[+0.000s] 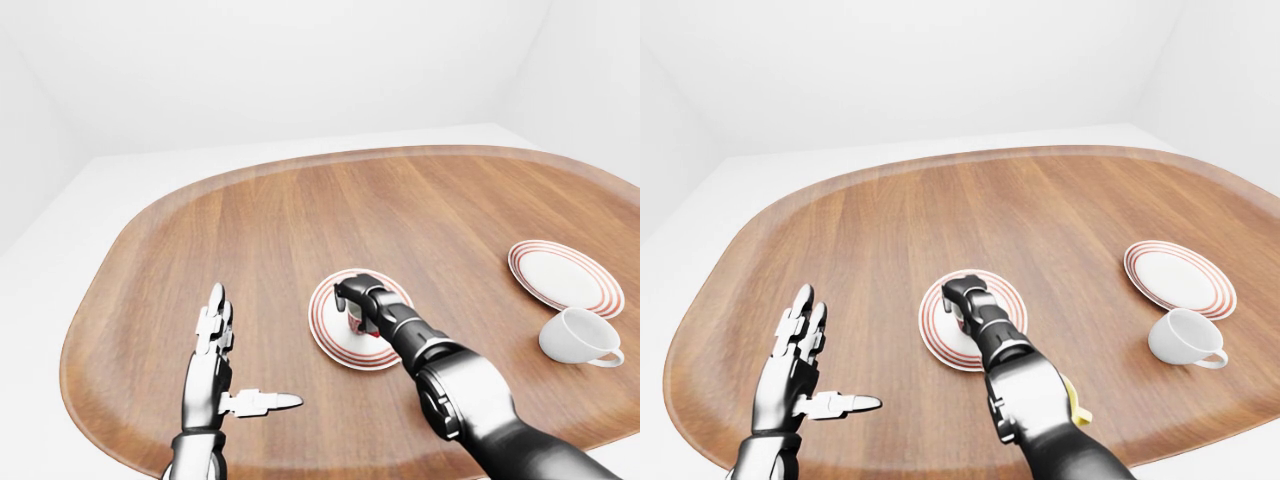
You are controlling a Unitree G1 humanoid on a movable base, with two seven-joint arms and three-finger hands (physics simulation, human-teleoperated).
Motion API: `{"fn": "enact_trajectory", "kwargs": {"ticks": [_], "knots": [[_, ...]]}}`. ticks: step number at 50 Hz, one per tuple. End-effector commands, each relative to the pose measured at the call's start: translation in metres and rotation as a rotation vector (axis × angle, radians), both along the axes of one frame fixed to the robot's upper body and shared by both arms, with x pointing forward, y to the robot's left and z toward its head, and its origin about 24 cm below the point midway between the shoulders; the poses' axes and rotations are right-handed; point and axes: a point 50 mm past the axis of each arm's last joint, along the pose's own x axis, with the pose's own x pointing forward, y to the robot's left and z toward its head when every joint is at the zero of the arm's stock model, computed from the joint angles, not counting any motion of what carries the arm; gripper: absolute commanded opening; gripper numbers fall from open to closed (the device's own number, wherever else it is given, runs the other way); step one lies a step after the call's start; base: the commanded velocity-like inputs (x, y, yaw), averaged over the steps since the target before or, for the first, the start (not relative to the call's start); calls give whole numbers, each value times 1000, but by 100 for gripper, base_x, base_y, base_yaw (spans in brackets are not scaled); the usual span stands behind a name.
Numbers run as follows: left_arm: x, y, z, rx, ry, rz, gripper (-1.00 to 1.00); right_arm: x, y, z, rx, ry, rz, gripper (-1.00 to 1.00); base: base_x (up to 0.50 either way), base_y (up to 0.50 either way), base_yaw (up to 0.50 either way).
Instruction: Put the red mug on the left plate.
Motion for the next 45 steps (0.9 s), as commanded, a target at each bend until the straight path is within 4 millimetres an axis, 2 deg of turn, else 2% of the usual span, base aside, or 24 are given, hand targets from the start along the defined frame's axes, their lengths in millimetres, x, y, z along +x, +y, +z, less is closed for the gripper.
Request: {"fn": "enact_trajectory", "kwargs": {"ticks": [1,21,22,23,45], "knots": [[0,1,0,-2,0,0,100,-2,-1,-3,19,-37,-34,-100,0,0,0],[1,0,1,-1,-6,-3,100,-3,-6,-6,-4,-40,-49,-100,0,0,0],[1,0,1,-1,-6,-3,100,-3,-5,-6,2,-41,-49,-85,0,0,0],[1,0,1,-1,-6,-3,100,-3,-5,-6,4,-30,-48,100,0,0,0],[1,-1,0,2,-3,-3,100,-11,-7,-16,-26,56,-35,100,0,0,0]]}}
